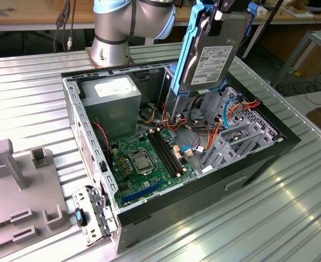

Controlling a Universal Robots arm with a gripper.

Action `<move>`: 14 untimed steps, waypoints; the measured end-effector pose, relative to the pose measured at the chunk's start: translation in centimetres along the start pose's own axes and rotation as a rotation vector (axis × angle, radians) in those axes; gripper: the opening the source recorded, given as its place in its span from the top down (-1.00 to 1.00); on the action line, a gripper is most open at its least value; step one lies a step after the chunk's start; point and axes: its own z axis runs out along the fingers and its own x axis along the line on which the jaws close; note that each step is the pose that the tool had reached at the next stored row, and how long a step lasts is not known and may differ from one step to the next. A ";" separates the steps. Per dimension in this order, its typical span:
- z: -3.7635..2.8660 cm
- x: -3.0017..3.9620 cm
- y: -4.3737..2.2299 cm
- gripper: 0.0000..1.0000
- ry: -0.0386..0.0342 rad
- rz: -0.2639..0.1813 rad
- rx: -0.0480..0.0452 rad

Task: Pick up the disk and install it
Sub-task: 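Insert the disk into the insertion slot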

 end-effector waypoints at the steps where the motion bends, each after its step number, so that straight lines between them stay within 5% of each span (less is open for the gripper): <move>1: 0.01 0.05 -0.05 0.26 -0.0002 -0.003 0.0002; 7: 0.08 0.14 -0.47 0.26 -0.0008 -0.030 0.0014; 14: 0.21 0.63 -1.80 0.26 -0.0014 -0.052 0.0023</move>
